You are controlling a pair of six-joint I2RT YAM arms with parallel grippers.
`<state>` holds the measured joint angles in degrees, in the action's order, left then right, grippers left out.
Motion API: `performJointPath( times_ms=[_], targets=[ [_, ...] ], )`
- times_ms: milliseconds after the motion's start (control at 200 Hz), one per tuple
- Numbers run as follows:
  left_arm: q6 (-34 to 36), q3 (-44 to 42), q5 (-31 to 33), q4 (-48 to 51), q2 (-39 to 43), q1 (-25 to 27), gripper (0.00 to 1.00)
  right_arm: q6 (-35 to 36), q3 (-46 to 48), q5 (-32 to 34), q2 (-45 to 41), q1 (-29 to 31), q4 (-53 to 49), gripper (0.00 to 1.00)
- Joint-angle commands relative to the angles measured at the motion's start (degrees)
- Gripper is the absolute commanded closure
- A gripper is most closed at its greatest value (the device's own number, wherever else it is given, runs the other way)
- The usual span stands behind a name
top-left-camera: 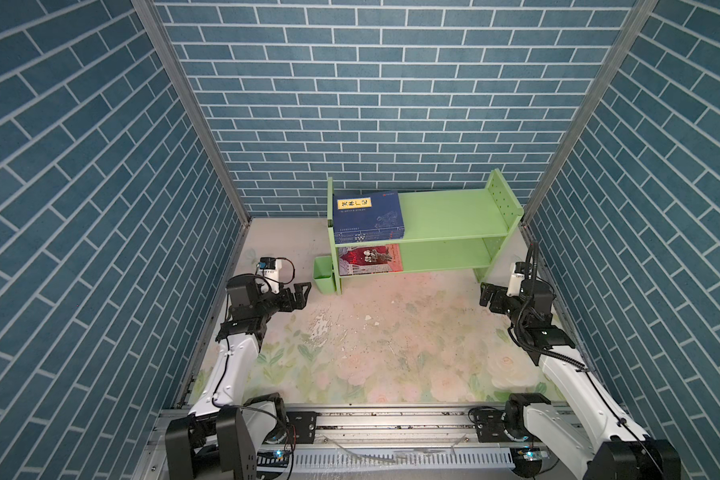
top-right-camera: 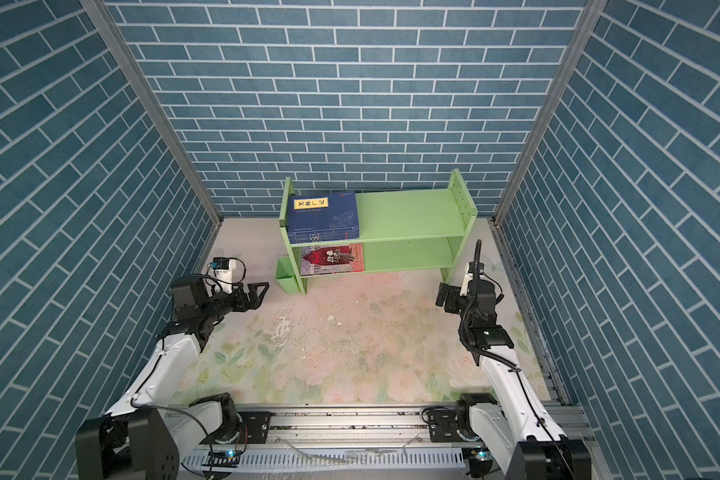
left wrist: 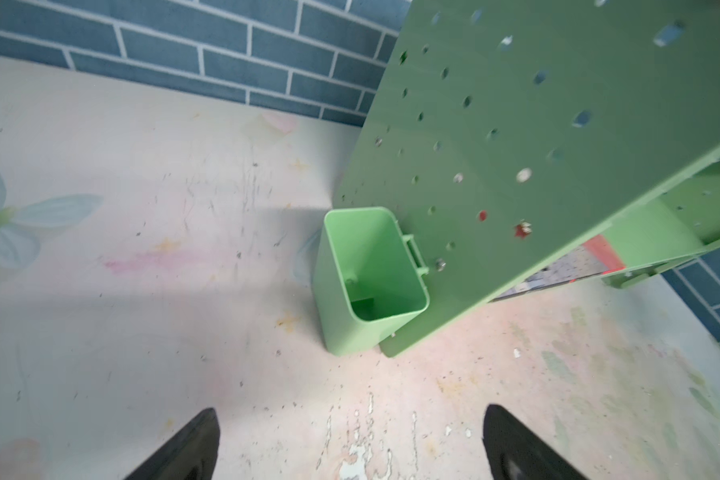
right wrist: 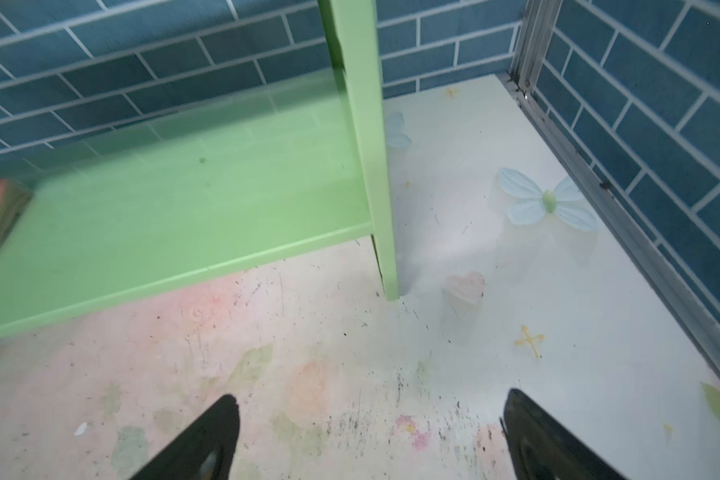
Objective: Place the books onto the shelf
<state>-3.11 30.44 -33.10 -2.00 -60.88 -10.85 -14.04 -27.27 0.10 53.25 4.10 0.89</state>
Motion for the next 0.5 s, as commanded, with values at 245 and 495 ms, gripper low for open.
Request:
performJointPath(
  times_ms=[245, 495],
  targets=[
    [-1.5, -4.6, 10.3, -23.14, -12.08, -0.23, 0.0, 2.59, 2.16, 2.51, 3.99, -3.04, 14.24, 0.01],
    [-2.19, -9.83, 13.39, -42.83, -17.65, -0.22, 0.0, 5.52, 6.53, 6.23, 3.81, -3.4, 18.0, 0.01]
  ],
)
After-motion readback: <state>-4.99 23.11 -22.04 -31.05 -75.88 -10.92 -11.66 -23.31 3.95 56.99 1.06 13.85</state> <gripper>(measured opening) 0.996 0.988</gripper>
